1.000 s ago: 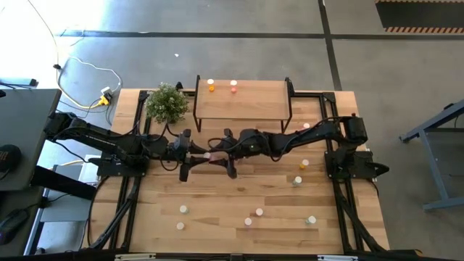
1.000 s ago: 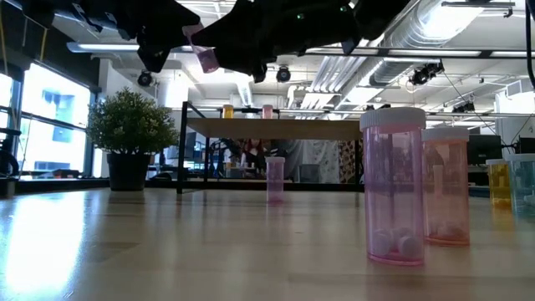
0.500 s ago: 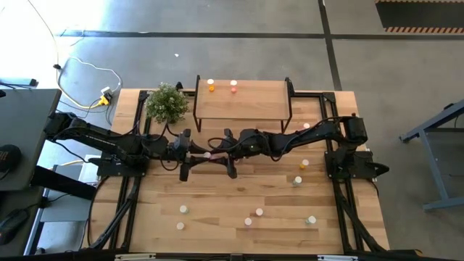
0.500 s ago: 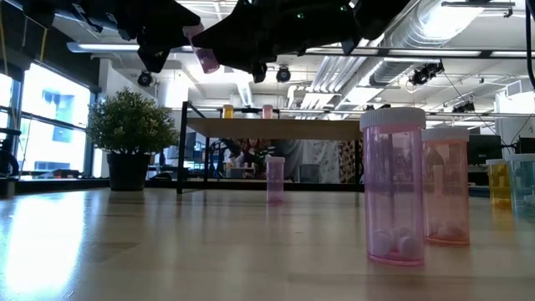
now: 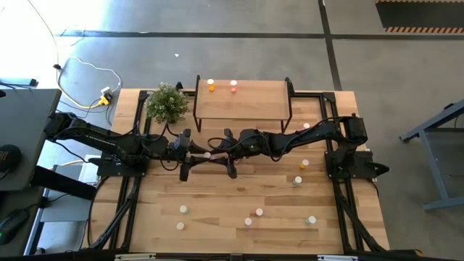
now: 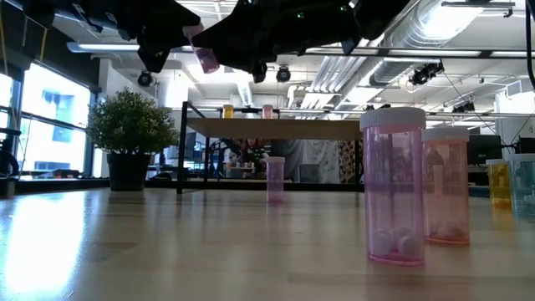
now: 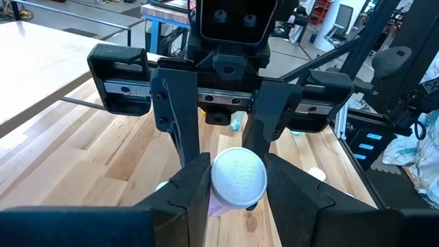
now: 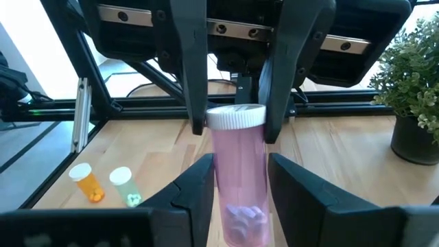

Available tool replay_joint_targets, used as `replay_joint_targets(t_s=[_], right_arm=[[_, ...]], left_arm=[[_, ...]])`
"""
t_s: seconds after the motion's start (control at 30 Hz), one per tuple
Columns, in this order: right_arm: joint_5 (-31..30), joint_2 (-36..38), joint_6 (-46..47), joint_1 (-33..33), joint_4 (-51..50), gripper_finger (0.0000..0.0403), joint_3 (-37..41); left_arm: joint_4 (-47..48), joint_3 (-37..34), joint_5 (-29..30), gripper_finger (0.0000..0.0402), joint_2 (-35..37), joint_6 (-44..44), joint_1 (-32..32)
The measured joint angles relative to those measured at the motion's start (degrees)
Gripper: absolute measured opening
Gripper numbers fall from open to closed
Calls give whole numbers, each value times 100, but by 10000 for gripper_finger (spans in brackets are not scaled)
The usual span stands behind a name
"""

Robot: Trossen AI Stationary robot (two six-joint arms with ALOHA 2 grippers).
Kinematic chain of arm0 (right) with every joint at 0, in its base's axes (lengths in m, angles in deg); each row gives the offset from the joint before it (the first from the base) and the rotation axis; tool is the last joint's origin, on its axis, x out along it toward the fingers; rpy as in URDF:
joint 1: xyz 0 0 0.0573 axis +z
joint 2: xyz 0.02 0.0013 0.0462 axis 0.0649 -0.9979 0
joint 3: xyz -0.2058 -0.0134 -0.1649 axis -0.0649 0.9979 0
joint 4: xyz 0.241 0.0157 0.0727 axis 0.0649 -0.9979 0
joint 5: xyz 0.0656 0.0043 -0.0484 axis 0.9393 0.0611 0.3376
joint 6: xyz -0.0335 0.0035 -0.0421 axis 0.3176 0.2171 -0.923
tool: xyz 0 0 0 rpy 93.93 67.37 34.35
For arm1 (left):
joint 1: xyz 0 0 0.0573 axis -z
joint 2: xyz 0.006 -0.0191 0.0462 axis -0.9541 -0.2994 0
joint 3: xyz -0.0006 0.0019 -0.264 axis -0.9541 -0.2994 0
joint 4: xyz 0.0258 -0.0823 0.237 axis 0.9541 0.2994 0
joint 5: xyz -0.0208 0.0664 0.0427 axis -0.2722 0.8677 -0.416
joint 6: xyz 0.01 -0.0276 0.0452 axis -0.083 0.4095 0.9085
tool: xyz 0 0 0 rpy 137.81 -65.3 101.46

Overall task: Pick and place medicine bottles onto shelf by color
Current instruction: Put the bottom left purple pill bottle on the shelf

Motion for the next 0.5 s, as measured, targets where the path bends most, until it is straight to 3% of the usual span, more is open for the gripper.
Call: replay_joint_targets(t_s=[0.5], right_arm=[[-2, 0, 14, 0, -1, 128, 0]], left_arm=[[2, 0, 0, 208, 0, 255, 1]])
